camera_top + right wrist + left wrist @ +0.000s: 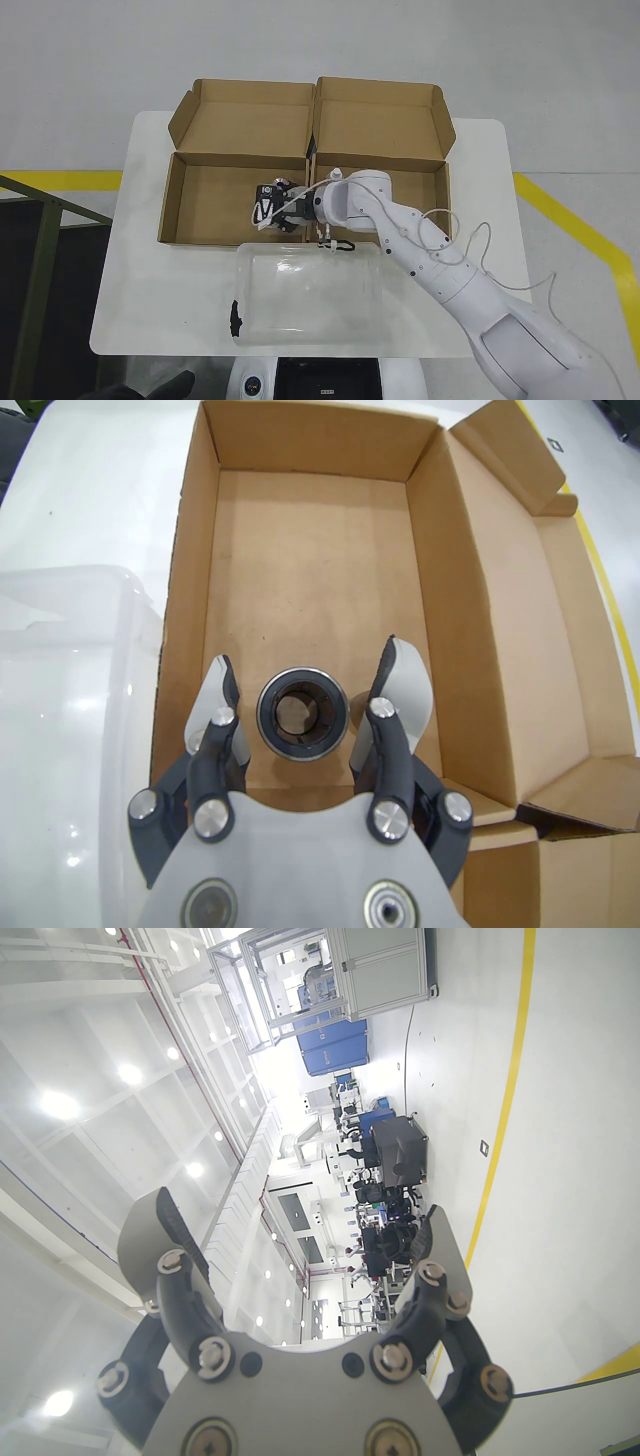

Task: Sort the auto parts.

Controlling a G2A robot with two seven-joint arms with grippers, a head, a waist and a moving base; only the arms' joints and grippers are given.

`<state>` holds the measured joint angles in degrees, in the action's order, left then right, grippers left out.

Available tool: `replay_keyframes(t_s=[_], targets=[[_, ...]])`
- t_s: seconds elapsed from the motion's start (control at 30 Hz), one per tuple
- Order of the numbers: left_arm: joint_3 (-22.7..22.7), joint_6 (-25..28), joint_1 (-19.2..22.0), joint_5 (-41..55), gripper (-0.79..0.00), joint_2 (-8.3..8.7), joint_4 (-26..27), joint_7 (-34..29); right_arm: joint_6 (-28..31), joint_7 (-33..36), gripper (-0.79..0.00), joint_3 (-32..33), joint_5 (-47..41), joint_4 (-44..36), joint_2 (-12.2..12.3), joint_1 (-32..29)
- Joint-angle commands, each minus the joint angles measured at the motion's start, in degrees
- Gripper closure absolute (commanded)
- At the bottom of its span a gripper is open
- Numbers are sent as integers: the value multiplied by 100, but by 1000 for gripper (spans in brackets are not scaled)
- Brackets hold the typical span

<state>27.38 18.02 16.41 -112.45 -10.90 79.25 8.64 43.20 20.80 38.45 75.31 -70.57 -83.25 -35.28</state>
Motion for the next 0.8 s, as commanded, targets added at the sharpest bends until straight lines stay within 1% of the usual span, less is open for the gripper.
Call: replay_keyframes(t_s=[0.0,0.2,0.33,0.5,0.6,0.7,0.73,0.77], targets=[[0,0,0,0,-785,0,0,0,34,-16,-459,78,-35,-145,20,-30],[0,0,0,0,-785,0,0,0,116,-83,-483,353,-86,-671,106,-183],[0,0,0,0,-785,0,0,0,179,-88,-520,611,-78,-1161,197,-365],[0,0,0,0,-785,0,0,0,281,-58,-563,1053,-111,-1811,336,-639],[0,0,0,0,-785,0,0,0,348,-48,-573,1370,-159,-2180,430,-872],[0,0,0,0,-785,0,0,0,381,-36,-616,1700,-175,-2525,529,-1177],[0,0,0,0,-785,0,0,0,374,-42,-659,1810,-187,-2626,560,-1295],[0,0,0,0,-785,0,0,0,374,-53,-683,1913,-194,-2723,591,-1418]])
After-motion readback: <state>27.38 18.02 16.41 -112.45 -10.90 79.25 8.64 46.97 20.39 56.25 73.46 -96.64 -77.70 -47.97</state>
